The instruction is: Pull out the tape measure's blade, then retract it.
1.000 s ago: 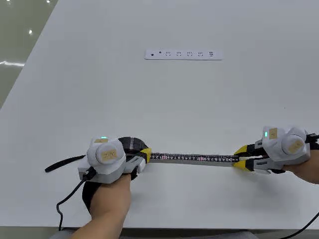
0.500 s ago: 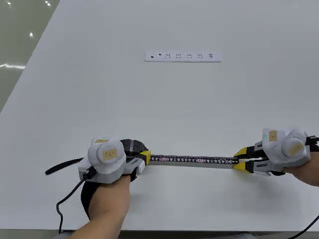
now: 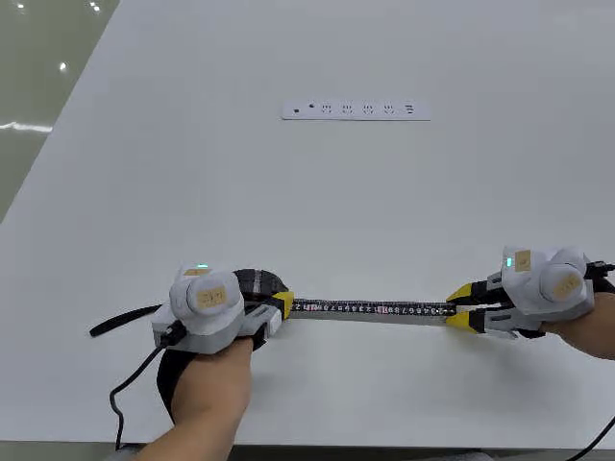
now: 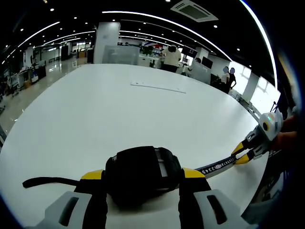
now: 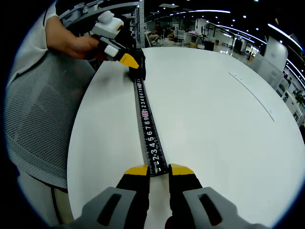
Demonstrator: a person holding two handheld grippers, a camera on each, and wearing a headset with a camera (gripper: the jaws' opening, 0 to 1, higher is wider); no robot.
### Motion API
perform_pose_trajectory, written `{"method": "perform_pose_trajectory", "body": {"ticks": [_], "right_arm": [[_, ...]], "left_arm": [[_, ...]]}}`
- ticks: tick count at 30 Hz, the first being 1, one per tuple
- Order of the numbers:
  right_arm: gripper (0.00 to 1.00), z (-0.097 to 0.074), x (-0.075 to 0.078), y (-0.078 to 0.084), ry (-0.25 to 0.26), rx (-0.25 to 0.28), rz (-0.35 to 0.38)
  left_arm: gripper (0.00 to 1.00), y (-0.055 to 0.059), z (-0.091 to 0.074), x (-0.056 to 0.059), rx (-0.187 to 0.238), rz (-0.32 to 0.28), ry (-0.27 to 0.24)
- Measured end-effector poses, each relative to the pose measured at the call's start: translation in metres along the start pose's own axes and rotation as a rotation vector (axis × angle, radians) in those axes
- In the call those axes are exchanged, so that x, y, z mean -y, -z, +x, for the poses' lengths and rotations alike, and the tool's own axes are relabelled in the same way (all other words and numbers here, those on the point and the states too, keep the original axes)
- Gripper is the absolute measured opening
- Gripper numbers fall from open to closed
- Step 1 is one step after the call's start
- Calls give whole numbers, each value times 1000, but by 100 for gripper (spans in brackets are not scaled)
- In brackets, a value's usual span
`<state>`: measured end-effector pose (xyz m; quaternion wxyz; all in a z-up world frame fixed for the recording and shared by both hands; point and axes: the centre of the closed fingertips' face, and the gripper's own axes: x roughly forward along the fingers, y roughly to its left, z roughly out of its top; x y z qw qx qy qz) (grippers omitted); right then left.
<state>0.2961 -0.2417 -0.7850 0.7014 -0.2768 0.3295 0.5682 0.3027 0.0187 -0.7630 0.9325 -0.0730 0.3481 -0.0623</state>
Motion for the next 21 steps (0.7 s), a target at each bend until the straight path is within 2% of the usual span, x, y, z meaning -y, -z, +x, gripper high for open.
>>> {"method": "perform_pose_trajectory", "body": {"ticks": [21], "right_arm": [[11, 13, -1, -12, -17, 26, 3]], "left_arm": [[57, 0, 0, -1, 2, -6, 7]]}}
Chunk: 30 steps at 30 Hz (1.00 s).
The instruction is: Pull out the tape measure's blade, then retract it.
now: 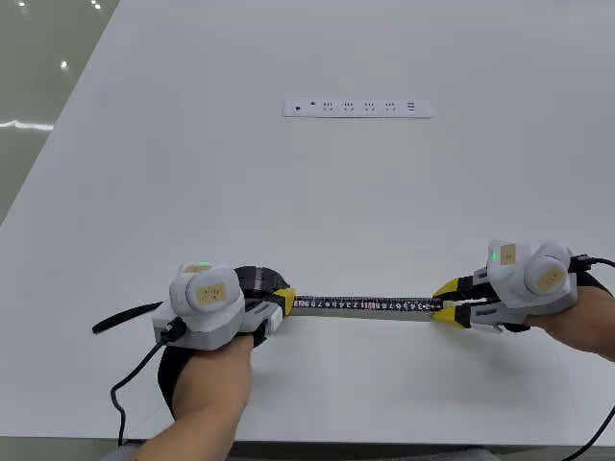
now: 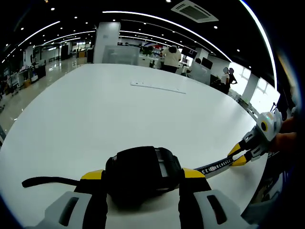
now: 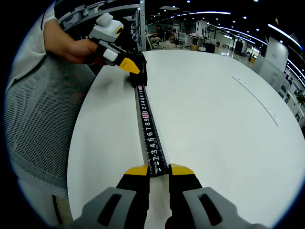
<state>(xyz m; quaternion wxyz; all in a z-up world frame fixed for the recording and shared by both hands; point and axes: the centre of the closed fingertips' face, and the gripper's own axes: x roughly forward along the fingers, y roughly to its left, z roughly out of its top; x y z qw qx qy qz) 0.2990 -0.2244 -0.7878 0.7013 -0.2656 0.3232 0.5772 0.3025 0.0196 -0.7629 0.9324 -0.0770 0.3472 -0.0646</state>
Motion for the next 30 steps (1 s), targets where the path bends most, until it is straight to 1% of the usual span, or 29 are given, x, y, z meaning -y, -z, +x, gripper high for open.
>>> {"method": "perform_pose_trajectory", "body": {"ticks": [20, 30], "right_arm": [[10, 12, -4, -8, -8, 16, 1], [10, 19, -7, -20, -14, 34, 3]], "left_arm": [[57, 0, 0, 0, 2, -11, 5], [57, 0, -1, -1, 1, -19, 8]]}}
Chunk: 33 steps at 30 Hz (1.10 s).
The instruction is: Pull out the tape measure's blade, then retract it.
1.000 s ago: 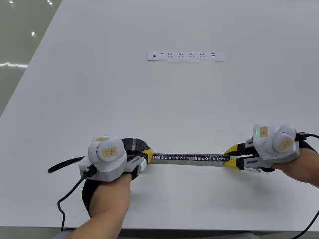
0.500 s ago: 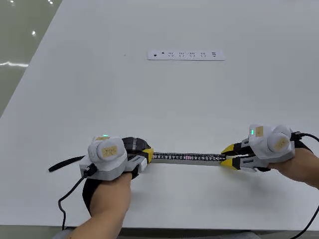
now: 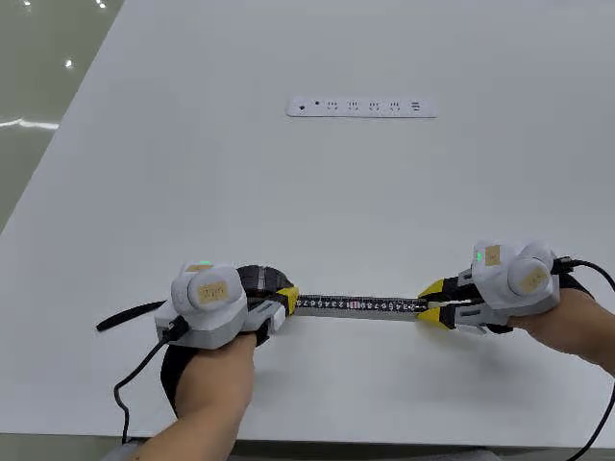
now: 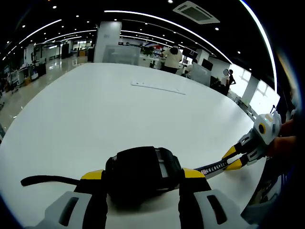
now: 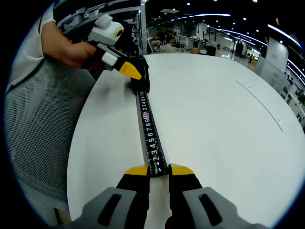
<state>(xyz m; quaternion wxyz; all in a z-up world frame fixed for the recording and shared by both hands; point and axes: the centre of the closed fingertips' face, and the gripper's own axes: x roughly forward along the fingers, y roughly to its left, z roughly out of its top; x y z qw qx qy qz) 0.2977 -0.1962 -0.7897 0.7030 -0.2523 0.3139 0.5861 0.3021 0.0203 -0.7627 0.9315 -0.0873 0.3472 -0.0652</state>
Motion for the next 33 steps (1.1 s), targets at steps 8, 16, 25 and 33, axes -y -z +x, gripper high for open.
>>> {"method": "perform_pose_trajectory", "body": {"ticks": [8, 16, 25, 33], "right_arm": [[10, 5, 0, -5, -7, 10, 0], [10, 10, -1, -11, -13, 17, 0], [10, 17, -4, -21, -23, 28, -2], [10, 25, -6, -30, -33, 40, -3]], "left_arm": [[57, 0, 0, 0, -1, -5, 3], [57, 0, 0, 0, -1, -9, 6], [57, 0, 0, 0, 0, -16, 9], [57, 0, 0, 0, 1, -20, 11]]}}
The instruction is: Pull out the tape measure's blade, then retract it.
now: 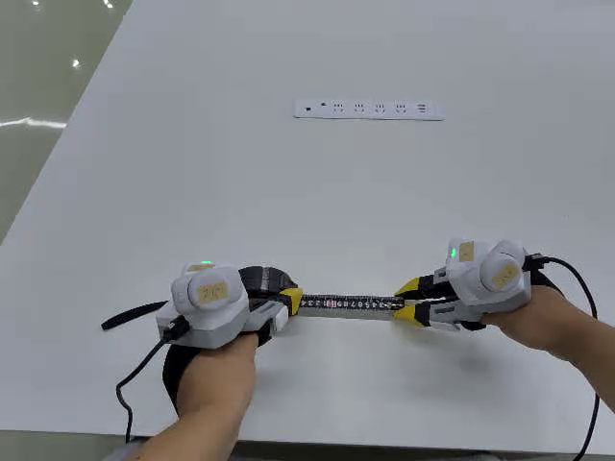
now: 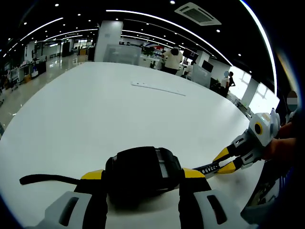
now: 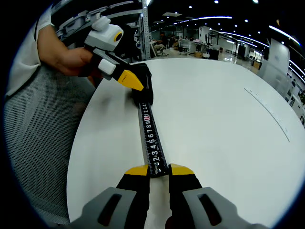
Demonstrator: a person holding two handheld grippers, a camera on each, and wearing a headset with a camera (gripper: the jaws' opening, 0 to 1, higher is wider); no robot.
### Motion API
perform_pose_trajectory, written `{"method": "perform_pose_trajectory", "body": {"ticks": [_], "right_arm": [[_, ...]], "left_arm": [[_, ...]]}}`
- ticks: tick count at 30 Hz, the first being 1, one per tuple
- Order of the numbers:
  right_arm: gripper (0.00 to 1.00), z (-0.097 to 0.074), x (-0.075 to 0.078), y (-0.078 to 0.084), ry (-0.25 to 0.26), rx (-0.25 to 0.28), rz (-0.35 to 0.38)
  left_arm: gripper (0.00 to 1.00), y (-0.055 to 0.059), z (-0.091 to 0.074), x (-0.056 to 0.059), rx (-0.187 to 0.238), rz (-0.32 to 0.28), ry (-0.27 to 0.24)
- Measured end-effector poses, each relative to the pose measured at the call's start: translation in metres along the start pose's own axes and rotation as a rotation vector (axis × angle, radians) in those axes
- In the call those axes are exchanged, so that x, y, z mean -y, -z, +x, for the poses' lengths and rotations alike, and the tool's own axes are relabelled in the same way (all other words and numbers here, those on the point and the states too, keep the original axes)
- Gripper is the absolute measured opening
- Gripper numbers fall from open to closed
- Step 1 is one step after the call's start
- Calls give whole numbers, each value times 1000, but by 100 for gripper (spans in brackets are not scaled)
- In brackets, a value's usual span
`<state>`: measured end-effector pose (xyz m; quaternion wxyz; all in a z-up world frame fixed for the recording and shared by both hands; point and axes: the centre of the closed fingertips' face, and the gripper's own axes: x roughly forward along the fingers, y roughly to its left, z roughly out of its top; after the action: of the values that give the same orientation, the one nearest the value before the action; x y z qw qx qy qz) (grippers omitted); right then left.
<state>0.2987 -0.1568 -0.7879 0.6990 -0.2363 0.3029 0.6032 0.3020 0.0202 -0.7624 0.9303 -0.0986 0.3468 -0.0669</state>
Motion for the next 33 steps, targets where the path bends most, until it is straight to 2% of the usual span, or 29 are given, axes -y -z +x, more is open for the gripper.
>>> {"method": "perform_pose_trajectory", "body": {"ticks": [33], "right_arm": [[10, 33, -9, -33, -40, 45, 9]], "left_arm": [[57, -1, -1, -1, 3, -9, 8]]}}
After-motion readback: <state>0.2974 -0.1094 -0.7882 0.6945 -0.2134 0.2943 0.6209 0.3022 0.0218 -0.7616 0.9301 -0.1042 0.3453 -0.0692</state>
